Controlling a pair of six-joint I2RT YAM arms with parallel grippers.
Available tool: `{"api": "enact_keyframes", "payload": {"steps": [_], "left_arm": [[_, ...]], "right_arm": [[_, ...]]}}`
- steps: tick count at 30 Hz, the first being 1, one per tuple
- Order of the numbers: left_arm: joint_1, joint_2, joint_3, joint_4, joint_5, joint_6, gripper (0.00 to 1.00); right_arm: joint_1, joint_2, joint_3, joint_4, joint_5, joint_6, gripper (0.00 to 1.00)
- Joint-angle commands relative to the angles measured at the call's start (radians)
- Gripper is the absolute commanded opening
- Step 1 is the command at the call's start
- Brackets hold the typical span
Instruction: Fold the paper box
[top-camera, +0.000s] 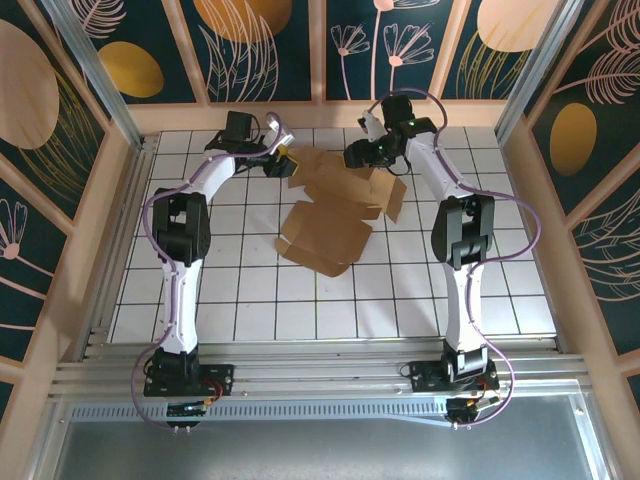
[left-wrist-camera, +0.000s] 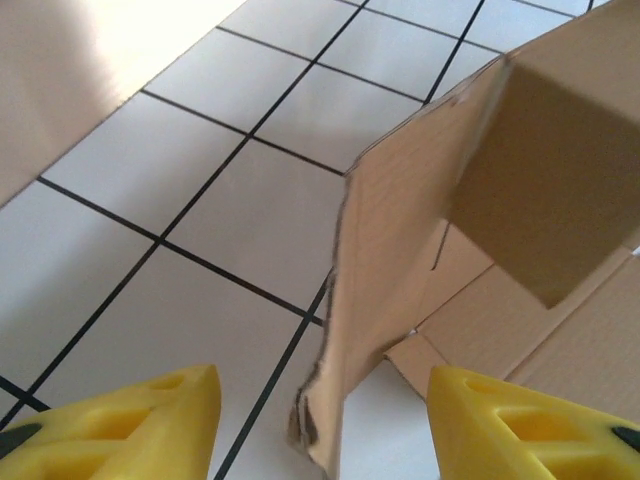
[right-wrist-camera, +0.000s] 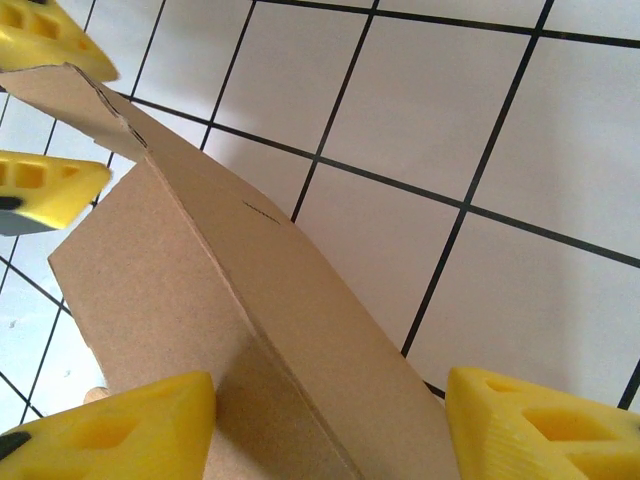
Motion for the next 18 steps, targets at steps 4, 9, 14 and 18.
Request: {"api": "enact_keyframes", "payload": {"steps": [4, 9, 14, 18], "left_arm": [[-0.039, 0.047, 0.058, -0.047, 0.081, 0.034, 0.48], [-0.061, 0.019, -0.001, -0.036, 0.04, 0.016, 0.25], [-0.068, -0.078, -0.135, 0.091, -0.011, -0.109, 0.12], [-0.086, -0.171, -0.277, 0.221, -0.053, -0.197, 0.04]], "right_arm": [[0.015, 0.033, 0.028, -0.036, 0.032, -0.006, 0.63], [0.023, 0.033, 0.019, -0.031, 0.055, -0.001, 0.63], [0.034, 0.027, -0.008, -0.005, 0.086, 0.02, 0.62], [0.044, 0.024, -0.021, 0.023, 0.095, 0.049, 0.6]]}}
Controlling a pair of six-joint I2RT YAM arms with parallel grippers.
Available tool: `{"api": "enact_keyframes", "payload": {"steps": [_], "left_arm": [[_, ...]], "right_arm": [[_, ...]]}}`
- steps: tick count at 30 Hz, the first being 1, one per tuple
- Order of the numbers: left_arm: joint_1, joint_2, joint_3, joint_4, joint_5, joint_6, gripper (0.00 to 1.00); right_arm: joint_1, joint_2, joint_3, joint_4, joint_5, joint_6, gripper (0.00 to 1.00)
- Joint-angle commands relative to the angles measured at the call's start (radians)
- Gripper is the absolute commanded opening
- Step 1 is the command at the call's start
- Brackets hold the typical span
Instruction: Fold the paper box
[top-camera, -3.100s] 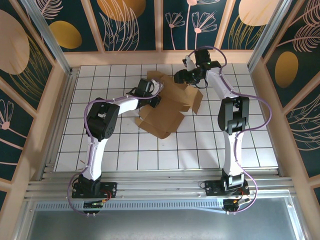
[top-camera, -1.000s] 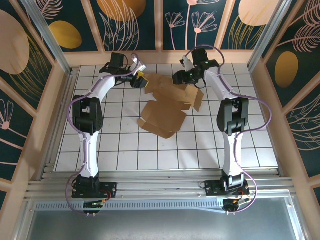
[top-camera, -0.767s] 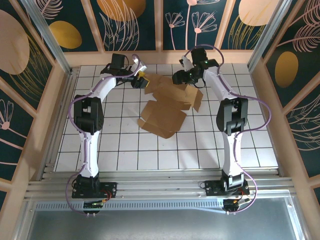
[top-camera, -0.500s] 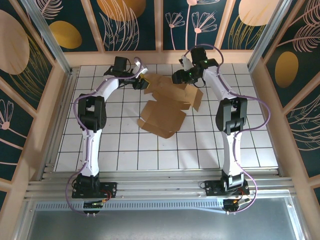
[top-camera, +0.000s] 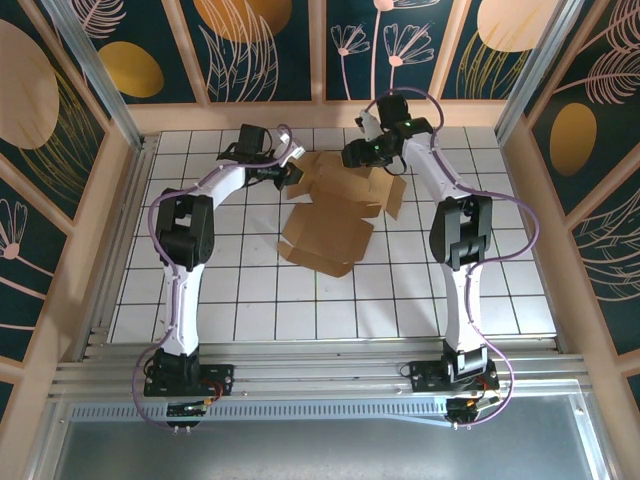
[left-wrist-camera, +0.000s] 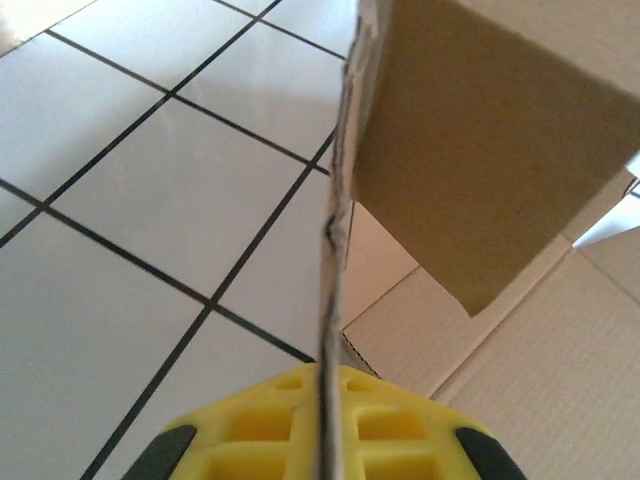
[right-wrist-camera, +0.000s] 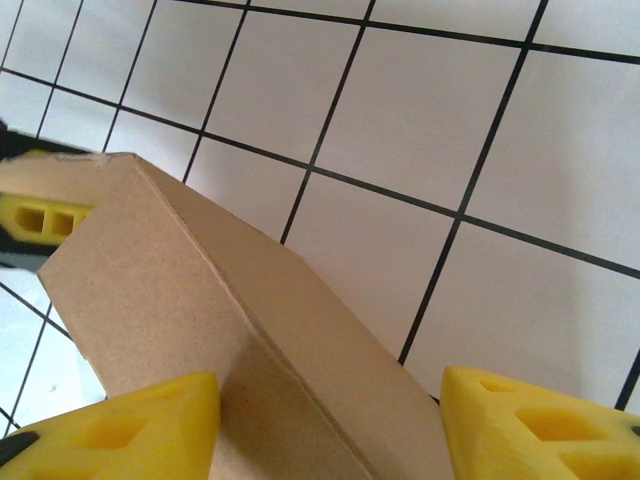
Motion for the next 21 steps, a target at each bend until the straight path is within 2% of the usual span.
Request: {"api": "enact_keyframes", "payload": {"steps": [1, 9, 14, 18, 21], "left_arm": [[-0.028, -0.107, -0.104, 0.137, -0.032, -0.101, 0.03], [-0.083, -0.213, -0.297, 0.287, -0.164, -0.245, 0.01], [-0.11, -0.23, -0.315, 0.306, -0.248, -0.336, 0.03], [-0.139, -0.241, -0.315, 0.295, -0.248, -0.395, 0.04], [-0.169, -0.273, -0.382, 0.341, -0.273, -0.409, 0.06]], "right_arm": [[0.024, 0.022, -0.027, 0.008, 0.048, 0.033, 0.6], [0.055, -0.012, -0.114, 0.073, 0.076, 0.052, 0.6], [0.067, -0.035, -0.16, 0.103, 0.096, 0.063, 0.6], [0.077, -0.05, -0.191, 0.128, 0.105, 0.072, 0.6], [0.083, -0.058, -0.212, 0.142, 0.107, 0.076, 0.6]]}}
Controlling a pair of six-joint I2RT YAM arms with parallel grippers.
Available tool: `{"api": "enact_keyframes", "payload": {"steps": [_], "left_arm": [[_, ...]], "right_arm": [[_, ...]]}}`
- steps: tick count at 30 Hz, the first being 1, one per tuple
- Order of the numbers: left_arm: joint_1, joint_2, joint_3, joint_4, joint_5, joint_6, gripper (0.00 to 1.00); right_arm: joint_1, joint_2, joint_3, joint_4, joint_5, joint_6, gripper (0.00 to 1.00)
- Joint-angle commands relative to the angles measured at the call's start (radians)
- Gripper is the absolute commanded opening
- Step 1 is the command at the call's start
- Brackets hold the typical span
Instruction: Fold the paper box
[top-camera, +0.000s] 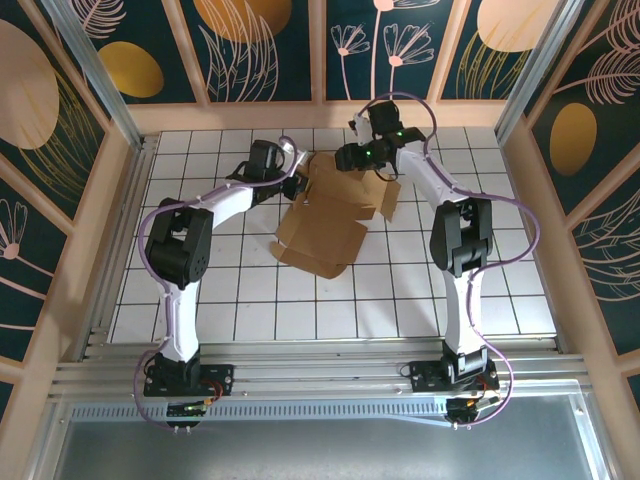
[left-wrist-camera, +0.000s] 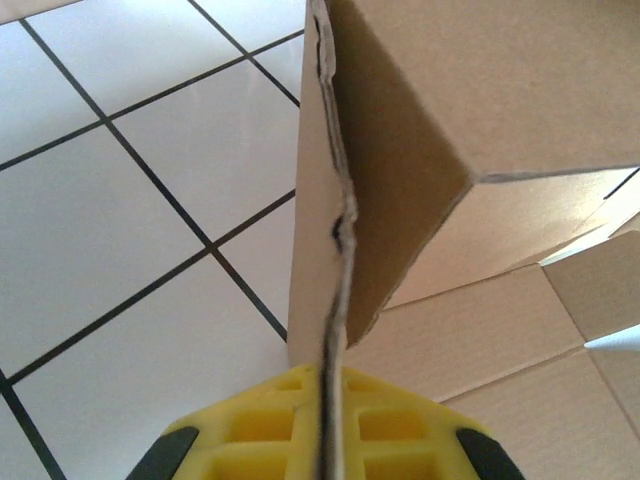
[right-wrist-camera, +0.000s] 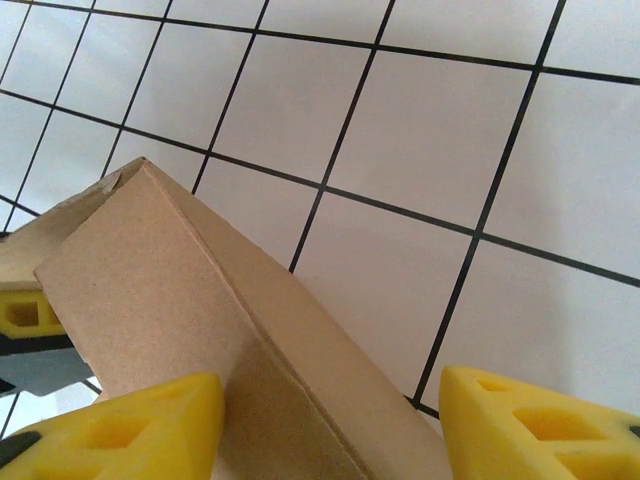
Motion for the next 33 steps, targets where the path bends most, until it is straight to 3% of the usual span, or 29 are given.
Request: {"api": "enact_keyframes", "payload": {"steps": [1, 4, 9, 17, 21, 25, 33], "left_arm": [[-0.063, -0.08, -0.075, 0.092, 0.048, -0.057, 0.06], [-0.078, -0.106, -0.153, 0.169, 0.044, -0.091, 0.11], [-0.086, -0.108, -0.197, 0.22, 0.114, -0.123, 0.31], [-0.086, -0.17, -0.2, 0.119, 0.143, 0.017, 0.45], [-0.086, -0.218, -0.207, 0.063, 0.166, 0.094, 0.68], [-0.083, -0.281, -0.233, 0.053, 0.147, 0.122, 0.85], [-0.058, -0.462, -0.328, 0.103, 0.042, 0.066, 0.88]], "right_arm": [[0.036, 0.016, -0.055, -0.019, 0.035, 0.018, 0.6], [0.044, 0.012, -0.066, -0.017, 0.043, 0.018, 0.6], [0.048, 0.0, -0.077, -0.019, 0.053, 0.013, 0.6], [0.049, -0.008, -0.076, -0.033, 0.061, 0.0, 0.6], [0.049, -0.005, -0.08, -0.038, 0.061, -0.011, 0.6], [0.049, -0.002, -0.076, -0.041, 0.059, -0.013, 0.6], [0.049, -0.002, -0.064, -0.051, 0.061, -0.019, 0.6]]}}
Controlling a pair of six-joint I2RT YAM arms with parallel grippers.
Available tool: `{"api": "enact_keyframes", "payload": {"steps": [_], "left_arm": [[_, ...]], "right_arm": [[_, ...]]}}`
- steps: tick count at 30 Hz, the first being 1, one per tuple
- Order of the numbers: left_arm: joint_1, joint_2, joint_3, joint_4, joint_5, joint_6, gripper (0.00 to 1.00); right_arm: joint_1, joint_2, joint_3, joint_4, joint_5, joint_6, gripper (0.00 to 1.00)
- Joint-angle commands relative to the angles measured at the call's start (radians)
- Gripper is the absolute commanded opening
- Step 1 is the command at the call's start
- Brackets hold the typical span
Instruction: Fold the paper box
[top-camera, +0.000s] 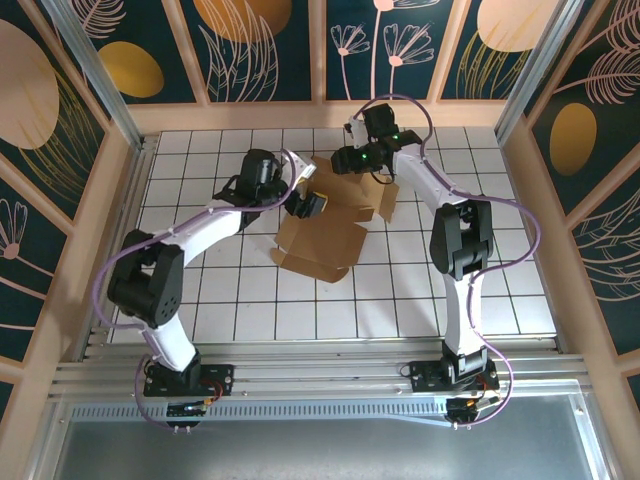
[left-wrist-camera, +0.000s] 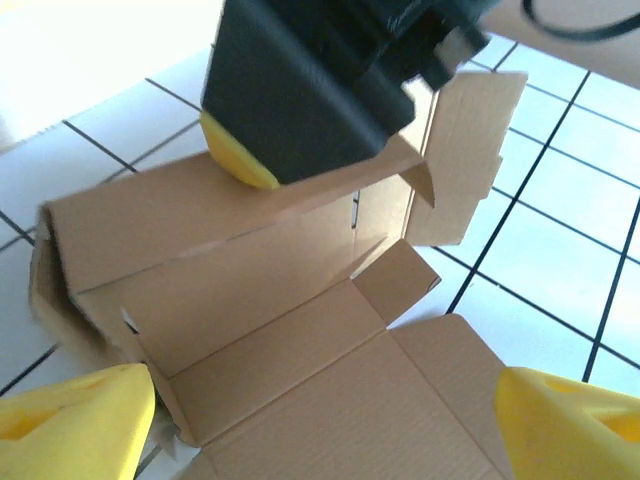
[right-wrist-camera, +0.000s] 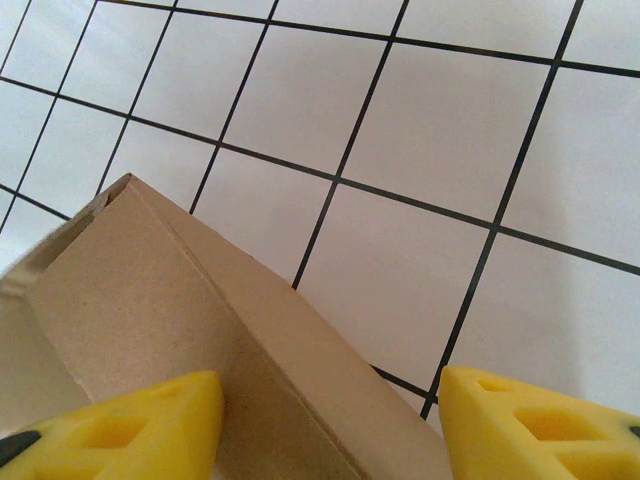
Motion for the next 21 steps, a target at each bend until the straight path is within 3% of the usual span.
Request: {"api": "enact_keyframes", "payload": {"steps": [1, 2, 5, 7, 9, 12, 16, 21], "left_arm": [[0.031, -0.116, -0.068, 0.07, -0.051, -0.061, 0.86], [0.059, -0.147, -0.093, 0.101, -0.068, -0.128, 0.82], [0.192, -0.2, -0.161, 0.208, 0.038, -0.316, 0.78], [0.241, -0.219, -0.195, 0.238, -0.055, -0.367, 0.72], [0.263, -0.185, -0.157, 0.165, -0.23, -0.359, 0.69], [0.271, -0.066, -0.018, 0.039, -0.398, -0.271, 0.69], [0.282, 0.138, 0.187, -0.023, -0.541, -0.093, 0.68], [0.287, 0.331, 0.392, -0.069, -0.339, 0.112, 0.7]], "right_arm": [[0.021, 0.026, -0.024, -0.072, 0.032, -0.019, 0.6], [0.022, 0.028, -0.021, -0.073, 0.032, -0.019, 0.6], [0.021, 0.026, -0.024, -0.075, 0.033, -0.023, 0.6], [0.021, 0.026, -0.023, -0.075, 0.029, -0.024, 0.6], [0.021, 0.025, -0.026, -0.075, 0.03, -0.026, 0.6], [0.021, 0.025, -0.024, -0.076, 0.028, -0.03, 0.6], [0.022, 0.026, -0.02, -0.076, 0.025, -0.03, 0.6], [0.024, 0.027, -0.009, -0.08, 0.025, -0.033, 0.6]]}}
